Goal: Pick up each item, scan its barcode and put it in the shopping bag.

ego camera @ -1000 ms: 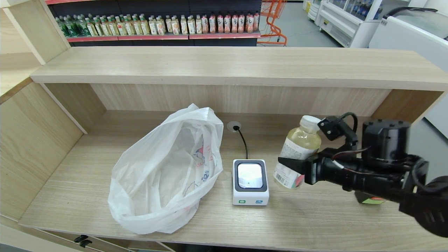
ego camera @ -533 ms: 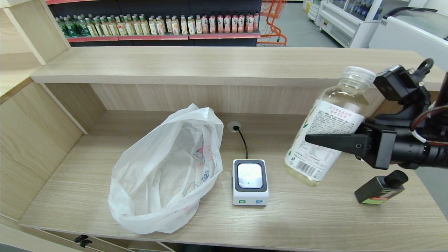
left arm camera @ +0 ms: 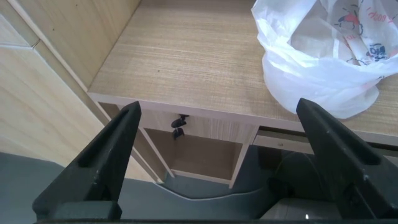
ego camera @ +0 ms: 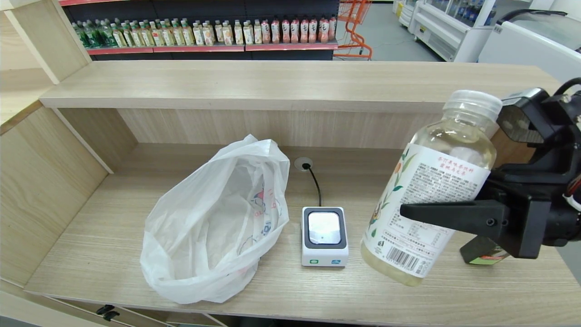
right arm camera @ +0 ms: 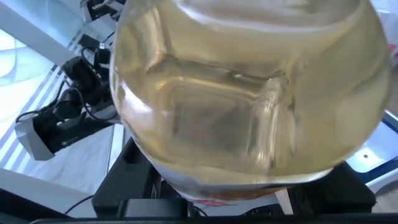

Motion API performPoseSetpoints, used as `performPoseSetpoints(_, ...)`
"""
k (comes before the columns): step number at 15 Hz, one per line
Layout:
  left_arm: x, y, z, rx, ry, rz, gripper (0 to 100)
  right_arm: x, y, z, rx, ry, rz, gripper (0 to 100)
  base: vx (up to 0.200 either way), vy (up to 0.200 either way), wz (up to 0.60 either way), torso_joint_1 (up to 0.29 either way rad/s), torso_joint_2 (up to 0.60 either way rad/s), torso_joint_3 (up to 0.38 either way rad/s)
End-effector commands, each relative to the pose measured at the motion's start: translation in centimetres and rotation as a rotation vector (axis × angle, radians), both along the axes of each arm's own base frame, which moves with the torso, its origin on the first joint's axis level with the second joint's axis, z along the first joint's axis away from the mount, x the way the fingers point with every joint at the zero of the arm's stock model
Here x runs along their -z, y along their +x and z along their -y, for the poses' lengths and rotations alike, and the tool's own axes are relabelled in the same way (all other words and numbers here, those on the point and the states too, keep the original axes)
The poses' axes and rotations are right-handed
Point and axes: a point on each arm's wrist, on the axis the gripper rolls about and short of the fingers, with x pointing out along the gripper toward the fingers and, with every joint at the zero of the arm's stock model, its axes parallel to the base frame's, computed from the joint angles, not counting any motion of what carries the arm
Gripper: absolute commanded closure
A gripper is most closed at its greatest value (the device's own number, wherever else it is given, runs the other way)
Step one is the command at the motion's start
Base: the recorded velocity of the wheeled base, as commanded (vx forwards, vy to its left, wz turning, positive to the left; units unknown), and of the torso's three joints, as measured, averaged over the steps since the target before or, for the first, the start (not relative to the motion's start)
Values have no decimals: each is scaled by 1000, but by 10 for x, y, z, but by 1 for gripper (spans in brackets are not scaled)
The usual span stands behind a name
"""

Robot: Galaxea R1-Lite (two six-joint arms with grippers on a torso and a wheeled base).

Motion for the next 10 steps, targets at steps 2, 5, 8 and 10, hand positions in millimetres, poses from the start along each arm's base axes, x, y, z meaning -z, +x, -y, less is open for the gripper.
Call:
performPoseSetpoints(2,0,0,0,-1,0,-2,0,-1,-5,1,-3,3,13,100,0,0,0,0,0,0)
performPoseSetpoints(5,0,0,0,-1,0,-2,0,-4,-8,2,0,10,31,100,0,0,0,0,0,0)
performPoseSetpoints(8,0,0,0,1,0,0,0,-4,-6,2,0,10,31,100,0,0,0,0,0,0)
performPoseSetpoints(10,0,0,0,-1,0,-2,0,-3,-6,2,2,9,33,100,0,0,0,0,0,0)
